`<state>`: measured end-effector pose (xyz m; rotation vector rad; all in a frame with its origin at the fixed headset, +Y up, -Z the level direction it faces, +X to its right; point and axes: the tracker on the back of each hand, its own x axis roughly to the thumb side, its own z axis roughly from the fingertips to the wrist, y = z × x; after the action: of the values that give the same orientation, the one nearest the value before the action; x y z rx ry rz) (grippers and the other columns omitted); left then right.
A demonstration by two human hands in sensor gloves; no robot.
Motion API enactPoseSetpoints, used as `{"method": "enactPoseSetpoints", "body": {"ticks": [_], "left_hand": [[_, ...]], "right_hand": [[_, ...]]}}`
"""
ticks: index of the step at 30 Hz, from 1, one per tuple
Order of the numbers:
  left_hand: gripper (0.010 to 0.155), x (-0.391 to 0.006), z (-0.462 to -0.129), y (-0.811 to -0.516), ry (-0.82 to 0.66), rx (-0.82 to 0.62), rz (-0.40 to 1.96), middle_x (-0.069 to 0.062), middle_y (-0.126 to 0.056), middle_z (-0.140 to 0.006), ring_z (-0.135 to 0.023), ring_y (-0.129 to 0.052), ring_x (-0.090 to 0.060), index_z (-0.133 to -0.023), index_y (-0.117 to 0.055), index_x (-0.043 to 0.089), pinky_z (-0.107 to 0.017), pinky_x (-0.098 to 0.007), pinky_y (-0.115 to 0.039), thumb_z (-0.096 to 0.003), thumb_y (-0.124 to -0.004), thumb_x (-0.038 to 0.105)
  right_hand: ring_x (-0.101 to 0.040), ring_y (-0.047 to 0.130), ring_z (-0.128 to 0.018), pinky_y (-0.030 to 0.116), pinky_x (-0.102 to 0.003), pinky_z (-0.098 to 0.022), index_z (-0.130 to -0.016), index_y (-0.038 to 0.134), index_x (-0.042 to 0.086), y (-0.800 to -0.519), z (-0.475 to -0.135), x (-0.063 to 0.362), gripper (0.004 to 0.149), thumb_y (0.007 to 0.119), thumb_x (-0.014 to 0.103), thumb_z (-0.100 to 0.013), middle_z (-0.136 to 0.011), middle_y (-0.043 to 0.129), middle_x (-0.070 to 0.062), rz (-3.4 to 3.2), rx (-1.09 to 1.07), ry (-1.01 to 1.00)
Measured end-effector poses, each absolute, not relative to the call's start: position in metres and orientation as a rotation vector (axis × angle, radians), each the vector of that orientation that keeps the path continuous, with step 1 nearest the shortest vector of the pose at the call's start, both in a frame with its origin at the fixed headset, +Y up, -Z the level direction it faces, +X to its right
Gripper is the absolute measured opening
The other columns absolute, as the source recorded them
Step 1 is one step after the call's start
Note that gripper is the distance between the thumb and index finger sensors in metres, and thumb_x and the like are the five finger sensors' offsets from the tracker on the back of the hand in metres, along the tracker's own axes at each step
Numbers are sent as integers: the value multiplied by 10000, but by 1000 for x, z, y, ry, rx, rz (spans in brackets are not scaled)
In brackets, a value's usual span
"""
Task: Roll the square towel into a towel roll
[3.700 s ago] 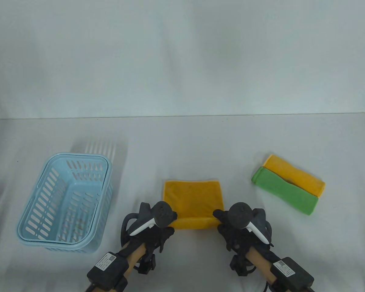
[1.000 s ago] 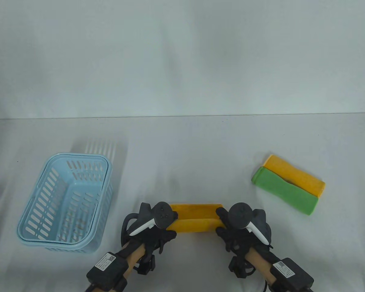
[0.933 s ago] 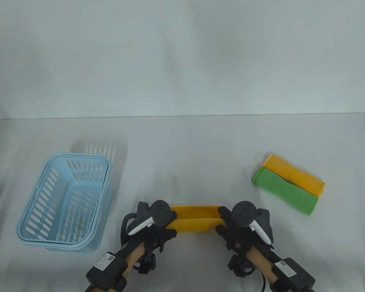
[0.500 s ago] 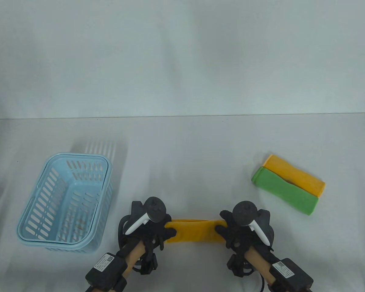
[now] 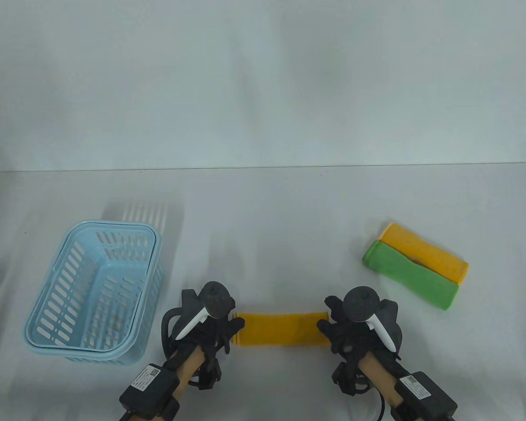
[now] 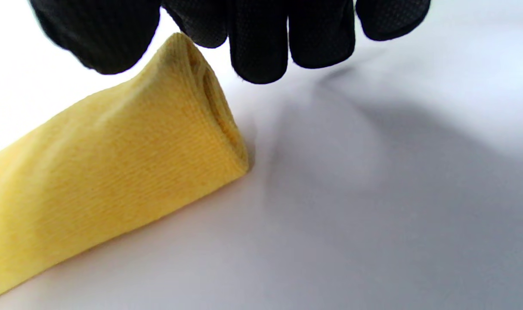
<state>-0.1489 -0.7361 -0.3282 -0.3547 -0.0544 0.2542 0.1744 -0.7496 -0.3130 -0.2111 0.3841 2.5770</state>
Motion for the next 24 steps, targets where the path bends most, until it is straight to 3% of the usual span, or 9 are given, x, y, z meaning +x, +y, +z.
{"method": "enactPoseSetpoints", "body": {"ticks": [9, 16, 24], "left_hand": [[773, -145, -322, -724, -78, -271, 230, 31, -783, -1015, -899, -874, -277, -1034, -607, 297, -688, -526, -708, -342, -727, 619], [819, -141, -310, -697, -135, -123, 193, 22, -708, -1078, -967, -804, -308, -1052, -574, 311, -717, -556, -661, -325, -720, 657], [827, -145, -296, -662, -161, 58, 219, 14, -675, -1101, -995, -767, -322, -1060, -564, 315, -727, -572, -639, -326, -716, 666]], "right_hand": [[-307, 634, -951, 571, -561, -680, -965, 509, 355, -744, -311, 172, 744, 781, 559, -302, -993, 656, 37, 2620, -165, 342], [-295, 458, -1040, 444, -588, -738, -969, 437, 371, -733, -304, 156, 733, 778, 484, -331, -1065, 486, 73, 2650, 28, 297], [-303, 436, -1056, 436, -599, -739, -976, 425, 373, -720, -293, 117, 762, 774, 528, -317, -1078, 466, 77, 2807, 275, 232]]}}
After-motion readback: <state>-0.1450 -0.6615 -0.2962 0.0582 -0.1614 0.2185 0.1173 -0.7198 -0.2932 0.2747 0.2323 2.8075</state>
